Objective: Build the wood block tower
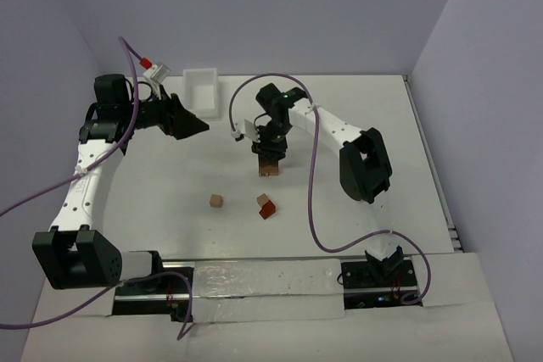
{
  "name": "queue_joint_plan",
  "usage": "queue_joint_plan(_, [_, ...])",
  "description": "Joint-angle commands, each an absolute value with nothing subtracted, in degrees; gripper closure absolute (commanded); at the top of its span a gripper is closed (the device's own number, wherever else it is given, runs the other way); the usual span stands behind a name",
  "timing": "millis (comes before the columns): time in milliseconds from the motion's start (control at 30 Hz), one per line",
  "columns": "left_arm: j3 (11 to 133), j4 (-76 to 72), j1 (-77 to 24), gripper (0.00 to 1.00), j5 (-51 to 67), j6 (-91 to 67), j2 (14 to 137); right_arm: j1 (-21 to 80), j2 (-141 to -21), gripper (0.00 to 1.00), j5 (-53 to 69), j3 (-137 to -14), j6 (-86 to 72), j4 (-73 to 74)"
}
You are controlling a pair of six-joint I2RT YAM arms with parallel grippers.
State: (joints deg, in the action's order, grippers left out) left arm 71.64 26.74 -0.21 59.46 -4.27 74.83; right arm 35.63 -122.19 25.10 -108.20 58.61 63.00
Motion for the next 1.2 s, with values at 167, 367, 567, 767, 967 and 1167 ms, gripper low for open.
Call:
queue_joint_plan(167, [71.6,24.7,-0.1,0.01,61.6,-4.2,75.1,36.3,-121.1,0.78,25.9,-107.2,57.3,61.1])
queue_joint_plan(367, [71.8,24.7,-0.1,0.01,61.8,-4.1,75.2,36.4,-120.9,0.77,25.9,-106.3,57.2,60.7])
queue_joint_plan(567, [71.7,24.6,-0.1,0.01,61.8,-4.2,75.1,36.6,-120.9,0.76,25.9,-106.2,56.8,60.4])
queue_joint_plan(767, [71.7,24.7,-0.1,0.01,61.6,-4.0,75.1,36.7,-121.0,0.75,25.9,-106.1,56.2,59.9])
queue_joint_plan(967, [71.8,24.7,-0.1,0.01,61.8,-4.1,75.2,36.7,-121.3,0.74,25.5,-106.2,55.9,59.7])
queue_joint_plan(1167, [71.8,24.8,-0.1,0.01,61.8,-4.0,75.2,36.6,-121.5,0.74,25.0,-105.9,55.5,59.5])
